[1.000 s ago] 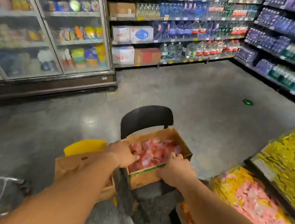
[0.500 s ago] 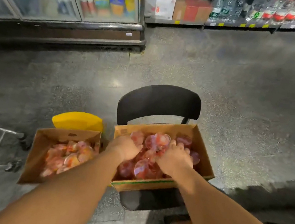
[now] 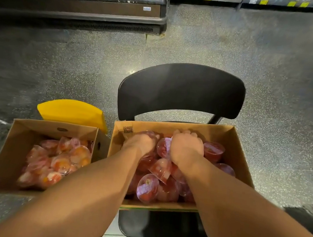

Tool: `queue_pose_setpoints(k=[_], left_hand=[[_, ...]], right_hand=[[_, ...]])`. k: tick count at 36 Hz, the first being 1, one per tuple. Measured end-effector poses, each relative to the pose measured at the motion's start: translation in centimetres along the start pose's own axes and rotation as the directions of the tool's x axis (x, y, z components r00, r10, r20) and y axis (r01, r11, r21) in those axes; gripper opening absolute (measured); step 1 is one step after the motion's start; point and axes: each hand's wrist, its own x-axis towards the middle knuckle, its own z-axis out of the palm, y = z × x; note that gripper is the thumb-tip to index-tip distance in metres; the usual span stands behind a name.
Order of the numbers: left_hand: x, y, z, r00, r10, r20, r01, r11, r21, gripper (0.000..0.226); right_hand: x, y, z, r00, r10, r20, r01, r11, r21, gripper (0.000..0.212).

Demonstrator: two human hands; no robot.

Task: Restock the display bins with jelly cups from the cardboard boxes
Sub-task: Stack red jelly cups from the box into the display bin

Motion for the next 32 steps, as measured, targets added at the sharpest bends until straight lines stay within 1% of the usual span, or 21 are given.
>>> queue_pose_setpoints(k=[3, 7, 10, 13, 16, 18, 20, 21, 22, 24, 25, 27, 30, 32], left_hand=[[0.3, 0.1, 0.3, 0.999, -0.035, -0.016, 0.036, 0.999, 0.016, 0.049], [-0.5, -0.2, 0.3, 0.987, -0.117, -0.107, 0.109, 0.991, -0.077, 0.042], [-1.8, 0.2, -0.7, 0.978, -0.101, -0.182, 0.087, 0.993, -0.083, 0.050], [-3.7, 1.7, -2.6, 0.974, -0.109, -0.199, 0.090, 0.991, -0.103, 0.042], [-6.4, 3.7, -4.7, 0.958, -0.104, -0.266, 0.057, 0.983, -0.177, 0.055], [-8.1, 5.2, -5.9, 0.952, -0.027, -0.305, -0.052, 0.968, -0.247, 0.061], [-10.1, 6.9, -7.4, 0.943, 0.093, -0.321, -0.187, 0.943, -0.275, 0.076], [-11.0, 7.7, -8.1, 0.928, 0.157, -0.337, -0.255, 0.929, -0.268, 0.081], [-12.1, 8.6, -8.8, 0.917, 0.204, -0.342, -0.301, 0.917, -0.261, 0.083], [-14.4, 10.2, -10.2, 0.892, 0.285, -0.351, -0.387, 0.883, -0.265, 0.084], [-15.5, 10.8, -10.8, 0.878, 0.322, -0.355, -0.424, 0.866, -0.264, 0.083], [-18.6, 12.1, -12.3, 0.855, 0.383, -0.349, -0.481, 0.837, -0.261, 0.079], [-23.5, 12.9, -14.1, 0.814, 0.469, -0.342, -0.563, 0.781, -0.270, 0.075], [-26.7, 13.2, -15.1, 0.780, 0.535, -0.324, -0.618, 0.740, -0.266, 0.067]], right_hand=[[0.4, 0.2, 0.1, 1.000, -0.018, 0.004, 0.018, 1.000, 0.017, 0.045], [0.1, 0.4, -0.6, 0.999, -0.026, -0.045, 0.025, 1.000, -0.013, 0.044], [-1.0, 0.7, -2.1, 0.997, -0.009, -0.071, 0.012, 0.999, 0.032, 0.046], [-2.3, 1.4, -4.1, 0.992, 0.022, -0.126, -0.014, 0.998, 0.068, 0.051], [-4.5, 2.4, -6.6, 0.985, 0.062, -0.160, -0.048, 0.995, 0.090, 0.065], [-6.3, 3.1, -8.6, 0.975, 0.113, -0.193, -0.085, 0.986, 0.146, 0.067], [-8.1, 3.9, -10.4, 0.950, 0.163, -0.265, -0.103, 0.969, 0.227, 0.051], [-9.4, 4.2, -11.6, 0.933, 0.174, -0.314, -0.097, 0.964, 0.246, 0.041], [-10.5, 4.6, -12.5, 0.920, 0.179, -0.349, -0.091, 0.963, 0.254, 0.036], [-13.6, 5.3, -14.8, 0.901, 0.215, -0.376, -0.093, 0.944, 0.317, 0.030], [-15.4, 5.6, -16.0, 0.889, 0.259, -0.377, -0.102, 0.916, 0.389, 0.026], [-19.4, 6.1, -18.2, 0.843, 0.373, -0.386, -0.116, 0.828, 0.548, 0.018], [-25.4, 6.0, -20.4, 0.727, 0.539, -0.425, -0.070, 0.674, 0.736, 0.037], [-29.6, 6.0, -21.4, 0.660, 0.621, -0.423, -0.046, 0.595, 0.802, 0.042]])
